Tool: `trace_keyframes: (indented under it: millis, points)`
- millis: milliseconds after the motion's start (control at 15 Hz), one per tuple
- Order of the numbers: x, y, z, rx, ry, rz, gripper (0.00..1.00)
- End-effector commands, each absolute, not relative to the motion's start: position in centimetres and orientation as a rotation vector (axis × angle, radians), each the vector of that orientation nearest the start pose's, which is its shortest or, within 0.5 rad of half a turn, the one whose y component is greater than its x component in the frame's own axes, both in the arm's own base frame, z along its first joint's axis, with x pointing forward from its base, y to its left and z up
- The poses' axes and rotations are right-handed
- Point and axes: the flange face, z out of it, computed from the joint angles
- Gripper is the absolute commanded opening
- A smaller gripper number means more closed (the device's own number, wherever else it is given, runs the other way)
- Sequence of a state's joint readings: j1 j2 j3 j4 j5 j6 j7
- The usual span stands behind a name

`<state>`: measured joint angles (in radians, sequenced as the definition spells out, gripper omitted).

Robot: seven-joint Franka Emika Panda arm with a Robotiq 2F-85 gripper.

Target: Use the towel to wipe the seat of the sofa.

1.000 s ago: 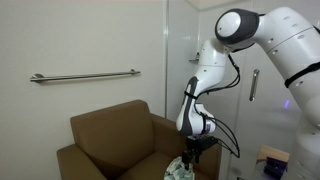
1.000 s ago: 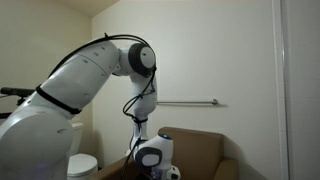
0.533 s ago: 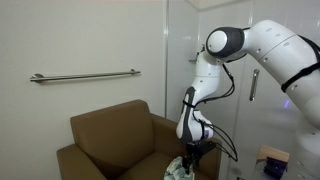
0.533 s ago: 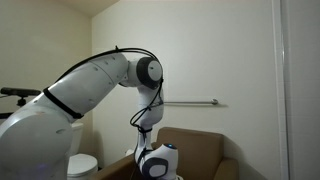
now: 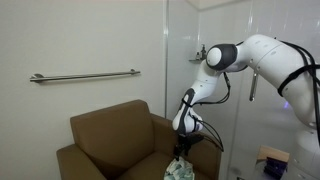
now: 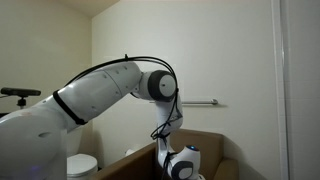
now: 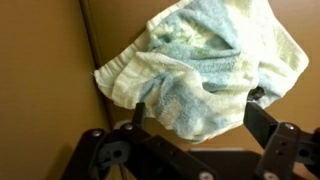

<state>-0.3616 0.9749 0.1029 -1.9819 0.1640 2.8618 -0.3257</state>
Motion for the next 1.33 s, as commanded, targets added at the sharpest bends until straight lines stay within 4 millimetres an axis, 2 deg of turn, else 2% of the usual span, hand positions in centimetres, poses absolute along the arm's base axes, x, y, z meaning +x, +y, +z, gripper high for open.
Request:
trace_keyframes:
  millis: [0,133,333,400,533,733,933,1133,1267]
  points:
    - [55.4,-14.6,-7.8,-2.865,0.119,0.159,1.0]
    - [56.7,-14.0,-9.8,-2.791,0.083,0.235,1.0]
    - [57.8,-13.2,-11.0,-2.772,0.077,0.415,1.0]
    - [58.0,-12.9,-11.1,-2.769,0.069,0.472,0.75]
    - [58.4,-12.7,-10.6,-2.783,0.096,0.562,0.68]
    - [59.0,-11.6,-9.3,-2.791,0.088,0.714,0.47]
    - [59.5,-9.8,-8.6,-2.788,0.018,0.775,0.28]
    - [59.3,-8.8,-9.3,-2.777,0.014,0.81,0.09]
    - [58.5,-8.6,-10.3,-2.772,0.029,0.842,0.04]
